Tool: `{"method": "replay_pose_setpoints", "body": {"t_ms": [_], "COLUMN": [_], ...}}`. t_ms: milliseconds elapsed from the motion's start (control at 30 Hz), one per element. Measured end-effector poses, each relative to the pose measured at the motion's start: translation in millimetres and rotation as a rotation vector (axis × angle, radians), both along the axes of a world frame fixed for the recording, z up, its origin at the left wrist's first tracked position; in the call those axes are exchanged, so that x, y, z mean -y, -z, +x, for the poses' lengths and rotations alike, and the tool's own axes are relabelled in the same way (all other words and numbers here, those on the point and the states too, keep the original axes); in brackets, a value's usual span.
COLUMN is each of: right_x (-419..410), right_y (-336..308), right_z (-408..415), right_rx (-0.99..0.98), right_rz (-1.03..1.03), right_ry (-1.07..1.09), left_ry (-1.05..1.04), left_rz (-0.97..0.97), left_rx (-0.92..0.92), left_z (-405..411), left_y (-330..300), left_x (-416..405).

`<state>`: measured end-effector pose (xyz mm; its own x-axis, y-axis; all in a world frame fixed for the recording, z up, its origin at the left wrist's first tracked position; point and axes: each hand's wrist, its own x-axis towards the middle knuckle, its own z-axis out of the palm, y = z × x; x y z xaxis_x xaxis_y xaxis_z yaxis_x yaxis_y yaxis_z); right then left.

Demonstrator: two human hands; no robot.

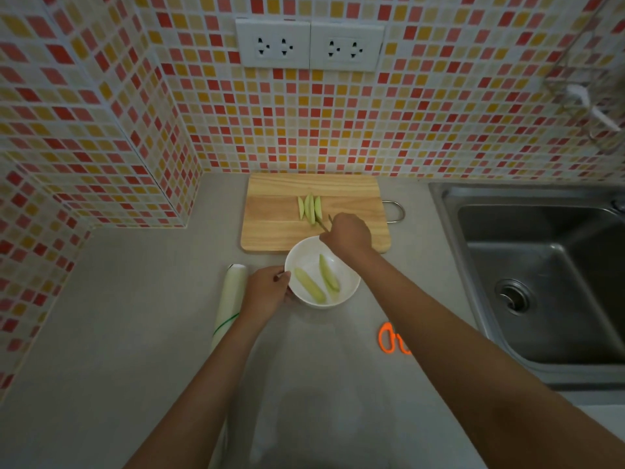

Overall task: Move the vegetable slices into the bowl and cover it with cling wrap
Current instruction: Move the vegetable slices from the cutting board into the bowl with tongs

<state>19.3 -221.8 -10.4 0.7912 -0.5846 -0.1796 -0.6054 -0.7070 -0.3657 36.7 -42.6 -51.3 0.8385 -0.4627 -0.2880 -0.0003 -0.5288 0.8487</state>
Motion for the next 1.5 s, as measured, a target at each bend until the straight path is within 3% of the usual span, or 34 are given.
{"method": "replay_pose_setpoints", "body": {"t_ms": [233, 533, 833, 967, 1100, 1267, 1500], "right_x": [0, -22, -64, -52, -23, -4, -5], "right_y": [4, -25, -15, -21, -27, -9, 2], "right_z": [11, -63, -138, -119, -64, -5, 16], "right_rx": [0.005, 0.246, -0.066, 0.053, 0.172, 0.096, 0.038], "right_rz": [0.029, 0.176, 0.15, 0.053, 0.088, 0.085, 0.062], "right_ry": [-0.005, 0.102, -0.024, -0.003, 0.089, 0.079, 0.037], "left_ry": [0.002, 0.004, 0.0, 0.003, 0.0, 0.001, -0.009], "left_rz": [0.01, 0.02, 0.038, 0.045, 0.047, 0.048, 0.048], "left_rx": [-0.005, 0.006, 0.011, 0.018, 0.01, 0.009, -0.002], "left_z": [1, 2, 3, 3, 3, 2, 2], "left_y": [0, 0, 1, 0, 1, 1, 2], "left_x": [0, 0, 2, 3, 3, 2, 2]}}
